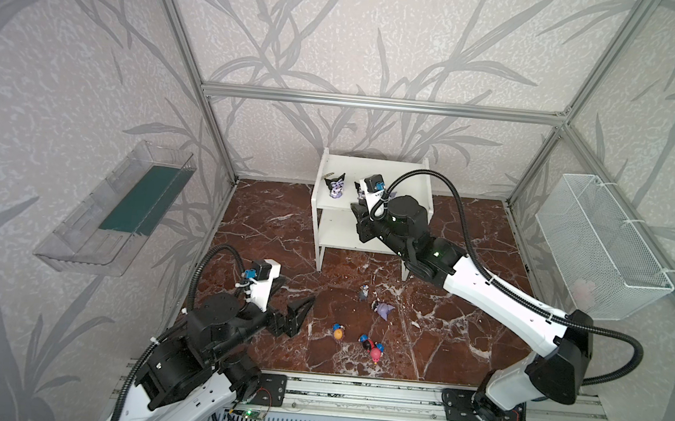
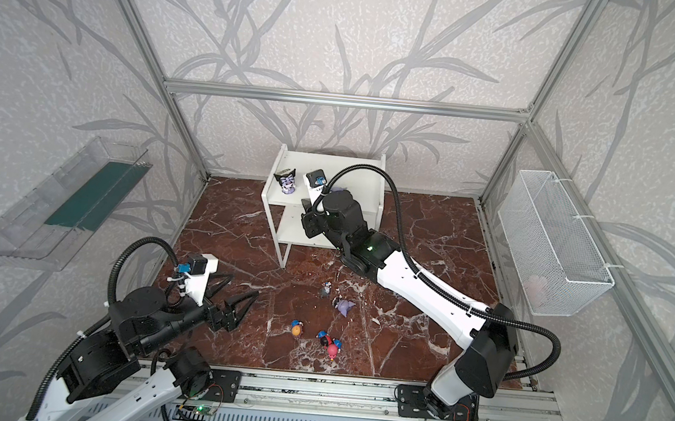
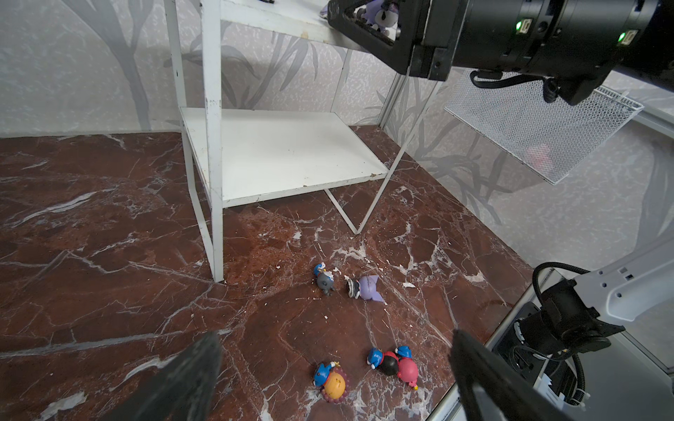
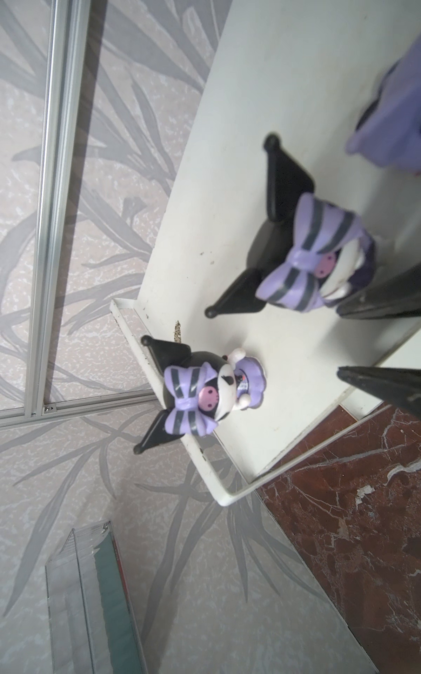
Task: Place and organize the plastic toys onto the shelf
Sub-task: 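Draw the right gripper back from the shelf toward the toy pile, then close the left gripper on a lying purple Kuromi while the right gripper approaches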
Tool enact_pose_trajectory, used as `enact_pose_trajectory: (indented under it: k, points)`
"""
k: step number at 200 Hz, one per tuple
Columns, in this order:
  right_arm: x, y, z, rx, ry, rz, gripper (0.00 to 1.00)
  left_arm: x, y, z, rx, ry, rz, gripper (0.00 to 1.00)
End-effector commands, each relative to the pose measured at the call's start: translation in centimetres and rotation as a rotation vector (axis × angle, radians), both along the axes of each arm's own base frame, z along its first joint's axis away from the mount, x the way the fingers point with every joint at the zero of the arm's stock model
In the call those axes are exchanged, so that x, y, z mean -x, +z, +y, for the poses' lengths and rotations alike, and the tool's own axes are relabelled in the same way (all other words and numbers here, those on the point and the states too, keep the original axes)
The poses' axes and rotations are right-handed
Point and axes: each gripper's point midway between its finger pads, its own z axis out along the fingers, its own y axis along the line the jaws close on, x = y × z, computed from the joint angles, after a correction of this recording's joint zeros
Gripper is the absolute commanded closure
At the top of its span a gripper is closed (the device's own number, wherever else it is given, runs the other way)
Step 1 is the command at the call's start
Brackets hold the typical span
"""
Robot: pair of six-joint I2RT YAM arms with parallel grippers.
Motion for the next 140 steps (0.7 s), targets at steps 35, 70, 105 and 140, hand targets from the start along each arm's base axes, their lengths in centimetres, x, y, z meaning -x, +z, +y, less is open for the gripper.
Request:
enact_pose_trajectory:
  k: [35,70,105,140]
  points:
    - [4.4,4.3,-0.7,-0.069,0.123,-0.101,0.73,0.1,-0.5,-0.1,-0.005,-0.005,0.009,0.01]
    - [9.2,3.0,-4.0,-0.045,0.157,-0.113,0.69,0.0,-0.7,-0.1,-0.011,-0.006,0.017,0.01]
    - [13.8,-2.7,-7.2,-0.014,0.202,-0.072,0.6,-0.2,-0.8,-0.5,-0.018,-0.015,0.027,0.01]
    - [16.1,-10.9,-9.6,0.038,0.161,0.081,0.5,-0.5,-1.1,-0.9,-0.024,-0.023,0.034,0.01]
